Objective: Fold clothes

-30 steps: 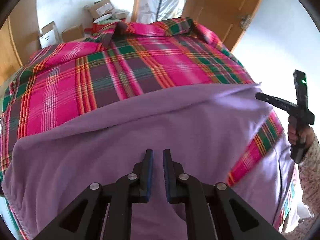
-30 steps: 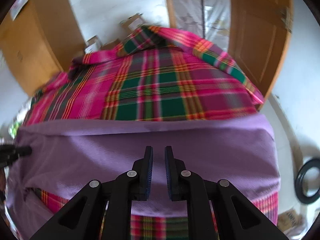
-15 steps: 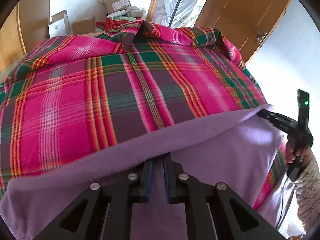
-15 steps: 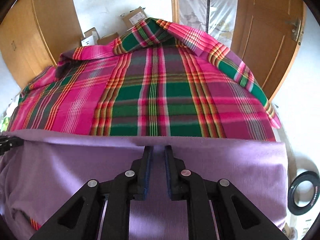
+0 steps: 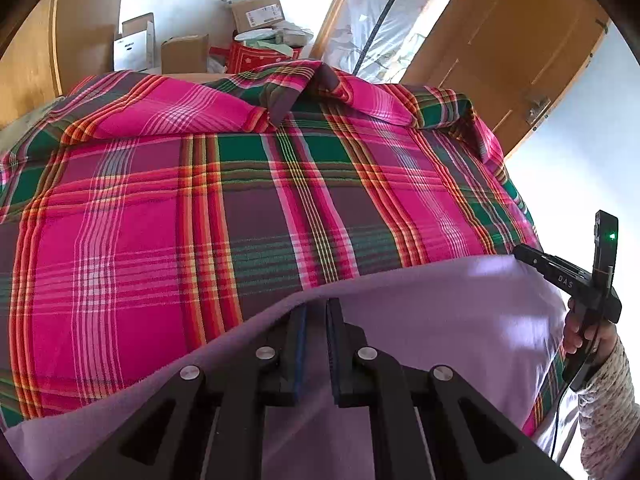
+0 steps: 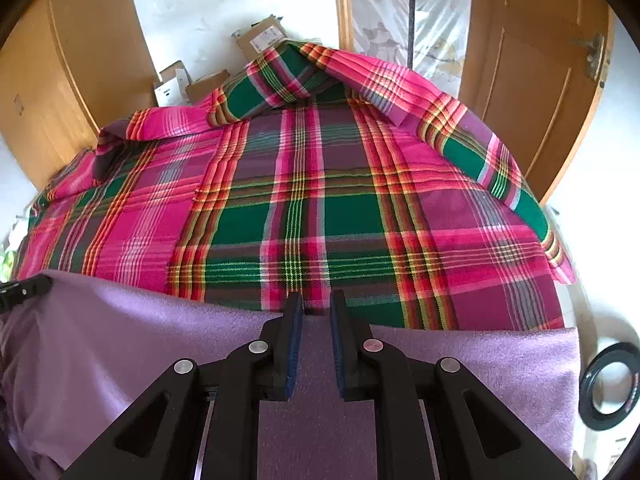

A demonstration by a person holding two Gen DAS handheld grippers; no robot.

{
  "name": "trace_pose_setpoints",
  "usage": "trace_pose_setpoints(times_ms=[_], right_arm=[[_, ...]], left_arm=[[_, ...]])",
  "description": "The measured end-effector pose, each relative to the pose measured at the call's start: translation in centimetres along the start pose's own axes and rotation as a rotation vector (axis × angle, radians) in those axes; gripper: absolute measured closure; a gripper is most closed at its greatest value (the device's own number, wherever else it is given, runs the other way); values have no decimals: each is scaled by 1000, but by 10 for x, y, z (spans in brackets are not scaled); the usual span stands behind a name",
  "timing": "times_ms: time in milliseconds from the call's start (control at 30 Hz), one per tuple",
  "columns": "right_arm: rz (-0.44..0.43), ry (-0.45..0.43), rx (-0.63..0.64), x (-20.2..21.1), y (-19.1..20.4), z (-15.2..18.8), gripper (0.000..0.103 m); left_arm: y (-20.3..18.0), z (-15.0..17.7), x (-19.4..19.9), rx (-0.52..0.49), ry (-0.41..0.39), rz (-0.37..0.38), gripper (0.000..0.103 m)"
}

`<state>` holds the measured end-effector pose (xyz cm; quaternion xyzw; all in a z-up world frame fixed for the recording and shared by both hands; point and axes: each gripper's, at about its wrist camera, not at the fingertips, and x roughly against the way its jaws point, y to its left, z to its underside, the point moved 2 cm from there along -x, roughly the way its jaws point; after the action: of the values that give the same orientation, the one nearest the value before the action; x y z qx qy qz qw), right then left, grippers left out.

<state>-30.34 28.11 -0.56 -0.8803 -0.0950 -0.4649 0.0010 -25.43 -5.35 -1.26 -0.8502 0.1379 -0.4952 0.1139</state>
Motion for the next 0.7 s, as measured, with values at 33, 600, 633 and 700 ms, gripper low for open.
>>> trace_pose_setpoints(times_ms=[33, 600, 633, 700], right_arm=[[2, -12, -13, 4, -5, 0, 88], [-1, -32, -431, 44, -167, 42, 77], [6, -35, -425, 43, -166, 40, 77], [20, -41, -414, 41, -165, 37, 77]], left_arm=[[0, 0, 0, 5, 2, 0, 94], [-13, 23, 27, 1, 6, 14, 93], [-12, 24, 25, 5, 9, 11, 93], [-11, 24, 24, 12, 12, 7, 93]])
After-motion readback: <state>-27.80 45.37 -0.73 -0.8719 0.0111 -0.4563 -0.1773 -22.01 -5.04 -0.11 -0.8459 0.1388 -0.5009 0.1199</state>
